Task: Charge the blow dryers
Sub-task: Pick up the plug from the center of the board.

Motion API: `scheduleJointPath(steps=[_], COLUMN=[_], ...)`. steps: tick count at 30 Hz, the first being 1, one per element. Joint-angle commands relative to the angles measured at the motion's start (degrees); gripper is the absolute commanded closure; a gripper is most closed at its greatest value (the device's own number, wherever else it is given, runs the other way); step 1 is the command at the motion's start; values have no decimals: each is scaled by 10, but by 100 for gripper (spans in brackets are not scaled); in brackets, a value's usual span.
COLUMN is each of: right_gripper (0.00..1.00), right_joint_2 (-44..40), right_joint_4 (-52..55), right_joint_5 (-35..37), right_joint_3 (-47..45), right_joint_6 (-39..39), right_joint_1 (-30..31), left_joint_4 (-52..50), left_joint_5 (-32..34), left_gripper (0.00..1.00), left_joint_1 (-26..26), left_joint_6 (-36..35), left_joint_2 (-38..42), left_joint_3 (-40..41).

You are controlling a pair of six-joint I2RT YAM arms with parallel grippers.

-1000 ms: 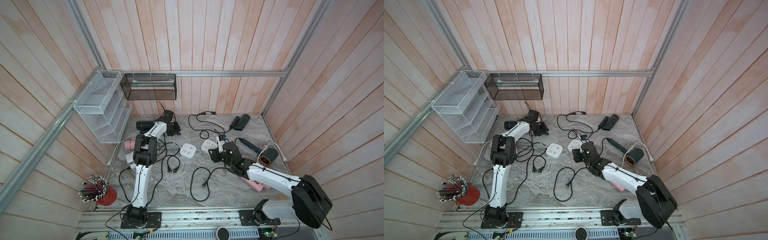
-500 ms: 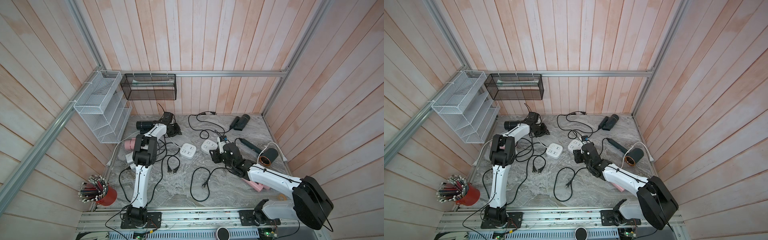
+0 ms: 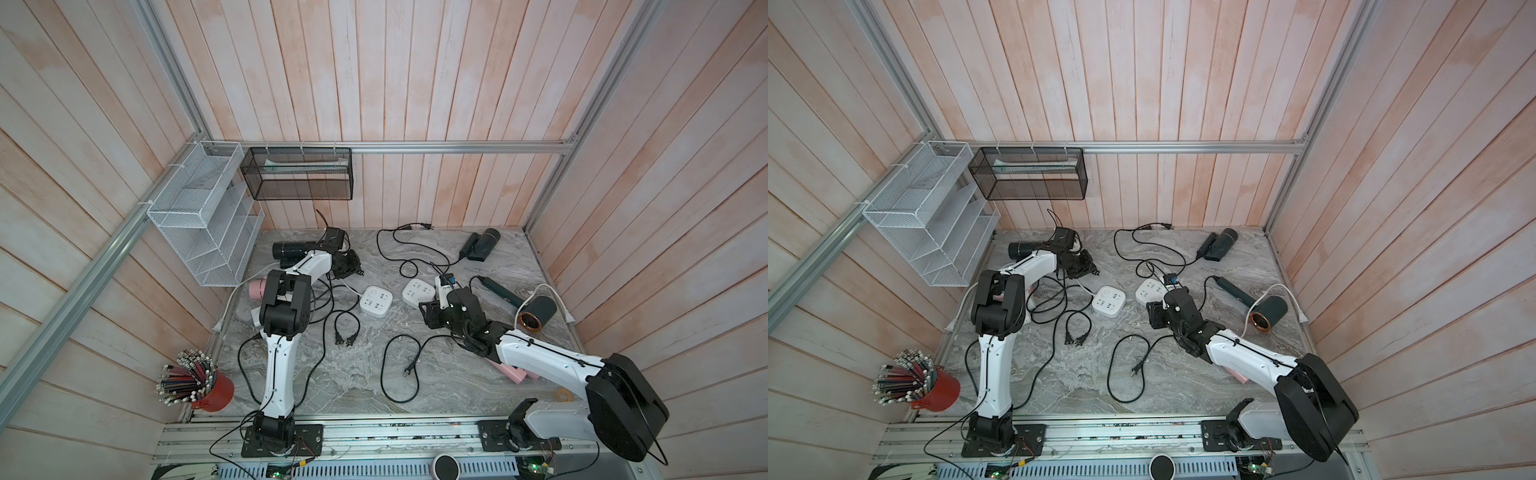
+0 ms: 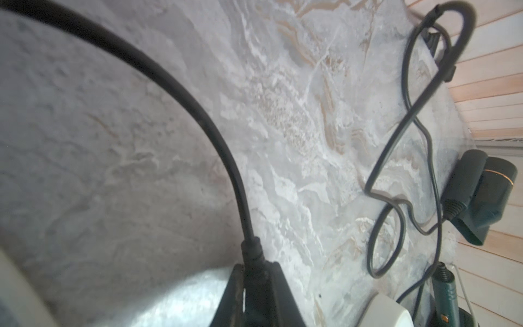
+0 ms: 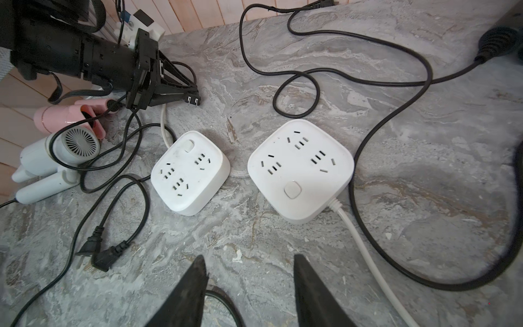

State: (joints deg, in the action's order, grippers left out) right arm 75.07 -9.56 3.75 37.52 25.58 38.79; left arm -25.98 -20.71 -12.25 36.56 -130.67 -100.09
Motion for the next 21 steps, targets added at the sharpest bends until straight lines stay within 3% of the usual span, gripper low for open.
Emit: scheduleJointPath(steps=[1,12,18,21], right_gripper=[49,48,47,46], right_joint_2=[16,98,121,124], right_joint_4=[-24,-43,-79,-67], right_joint_5=[-57,-175,-248,-257], right_joint_3=[20,103,111,119], right_joint_6=[19,79,135,128], right_joint_1=[-4,-24,-65,-74], left_joint_4=[39,166,252,296], left_joint_5=[-17,-49,-59,-64], left_gripper=[84,84,84,84], left_joint_1=[-9,-35,-78,-96], left_joint_6=[-24,-17,-26,-21], left_joint_2=[62,197,262,287], left_joint_3=[36,205,295,338])
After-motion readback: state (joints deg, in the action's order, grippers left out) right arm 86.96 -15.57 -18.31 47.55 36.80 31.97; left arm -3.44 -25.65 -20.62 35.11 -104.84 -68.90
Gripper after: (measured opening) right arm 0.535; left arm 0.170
